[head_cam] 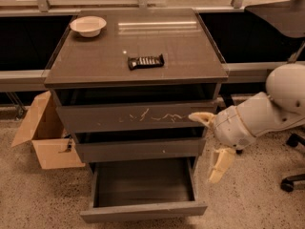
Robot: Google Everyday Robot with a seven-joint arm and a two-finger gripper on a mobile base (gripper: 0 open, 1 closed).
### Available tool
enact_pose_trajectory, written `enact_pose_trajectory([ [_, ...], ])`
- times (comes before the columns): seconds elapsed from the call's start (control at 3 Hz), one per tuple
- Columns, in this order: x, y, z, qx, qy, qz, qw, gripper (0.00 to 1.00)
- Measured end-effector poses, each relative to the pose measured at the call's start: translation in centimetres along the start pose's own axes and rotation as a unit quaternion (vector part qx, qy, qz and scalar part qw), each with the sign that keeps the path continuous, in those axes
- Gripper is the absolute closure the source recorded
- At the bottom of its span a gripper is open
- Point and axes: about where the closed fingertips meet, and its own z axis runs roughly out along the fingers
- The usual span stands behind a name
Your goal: Close bottom drawer
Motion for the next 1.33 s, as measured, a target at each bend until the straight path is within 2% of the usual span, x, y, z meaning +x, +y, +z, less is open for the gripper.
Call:
enact_pose_trajectory([
  [0.33, 2.7, 0.6, 6.5, -0.058, -0.007, 0.002, 0.9983, 0.00],
  [0.67, 5.2, 1.4, 12.9, -0.104, -0.026, 0.010, 0.9942, 0.00],
  [1.0, 5.3, 1.5, 13.4, -0.106, -0.026, 0.007, 0.9940, 0.00],
  [1.33, 6.3, 2.2, 17.2, -0.127, -0.023, -0.016, 0.9915, 0.00],
])
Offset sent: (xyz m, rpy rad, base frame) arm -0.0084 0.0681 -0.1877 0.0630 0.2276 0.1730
